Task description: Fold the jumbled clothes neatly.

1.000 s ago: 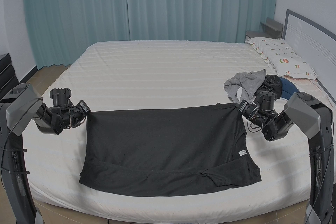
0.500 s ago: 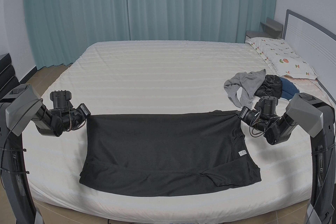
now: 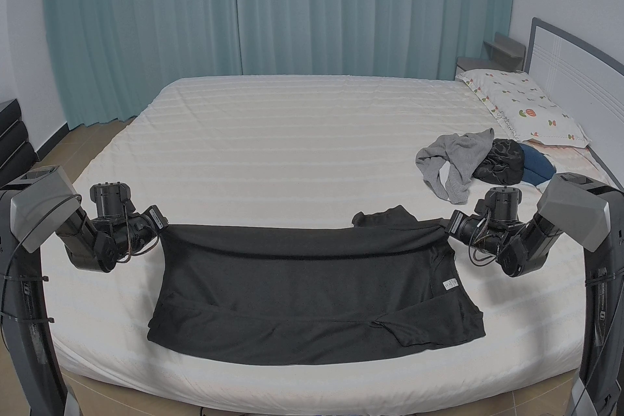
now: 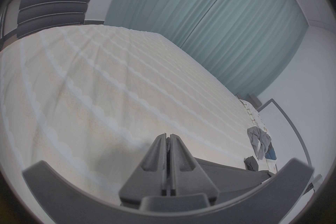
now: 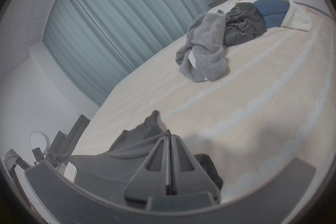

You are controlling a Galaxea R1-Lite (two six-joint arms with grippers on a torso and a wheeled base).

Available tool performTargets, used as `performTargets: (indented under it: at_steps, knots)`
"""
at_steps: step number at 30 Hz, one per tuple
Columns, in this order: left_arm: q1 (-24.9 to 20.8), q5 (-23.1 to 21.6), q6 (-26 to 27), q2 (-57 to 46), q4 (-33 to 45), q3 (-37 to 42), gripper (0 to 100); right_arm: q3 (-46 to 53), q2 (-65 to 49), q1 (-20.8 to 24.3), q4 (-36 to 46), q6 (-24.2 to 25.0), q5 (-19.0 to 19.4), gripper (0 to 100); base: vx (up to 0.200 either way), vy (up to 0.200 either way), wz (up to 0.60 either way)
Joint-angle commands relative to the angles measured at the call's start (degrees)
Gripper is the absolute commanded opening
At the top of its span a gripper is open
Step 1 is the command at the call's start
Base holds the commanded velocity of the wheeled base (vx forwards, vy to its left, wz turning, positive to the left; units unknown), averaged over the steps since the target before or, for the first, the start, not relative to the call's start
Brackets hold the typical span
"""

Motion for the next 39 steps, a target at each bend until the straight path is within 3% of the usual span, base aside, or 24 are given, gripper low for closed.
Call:
performTargets:
  at_steps: [1,6,19,28,39]
  knots:
    - [-0.21,0.06,-0.18,0.38,0.29,-1.75,0,-4.73,2.50,0.50,-0.06,0.14,-0.93,0,0.000,0.000,0.00]
    - [-0.21,0.06,-0.62,0.99,0.46,-4.38,0,-11.24,4.61,0.50,0.29,0.14,-4.01,0,0.000,0.000,0.00]
    - [-0.30,1.02,-2.02,2.66,-0.15,-5.62,0,-12.20,6.02,0.50,-0.15,0.14,-4.01,0,0.000,0.000,0.00]
    - [0.05,1.20,-1.67,0.55,-0.94,-1.57,0,-5.35,0.66,0.33,-0.42,0.23,-3.13,0,0.000,0.000,0.00]
    - [0.14,0.58,1.14,-2.26,-8.24,9.50,0,7.22,-3.30,0.59,-7.01,-0.38,-1.54,0,0.000,0.000,0.00]
